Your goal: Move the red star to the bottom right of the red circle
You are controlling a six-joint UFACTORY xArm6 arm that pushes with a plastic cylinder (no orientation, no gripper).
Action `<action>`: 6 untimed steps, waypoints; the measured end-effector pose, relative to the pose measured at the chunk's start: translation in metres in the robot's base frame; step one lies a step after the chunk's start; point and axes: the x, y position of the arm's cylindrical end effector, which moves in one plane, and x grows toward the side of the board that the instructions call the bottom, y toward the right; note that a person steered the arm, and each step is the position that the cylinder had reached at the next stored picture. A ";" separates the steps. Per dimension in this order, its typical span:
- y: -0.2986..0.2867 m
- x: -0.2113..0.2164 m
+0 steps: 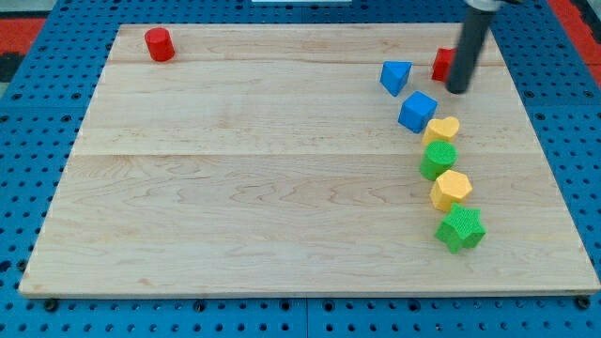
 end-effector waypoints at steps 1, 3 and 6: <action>0.048 -0.016; -0.080 -0.095; -0.286 -0.083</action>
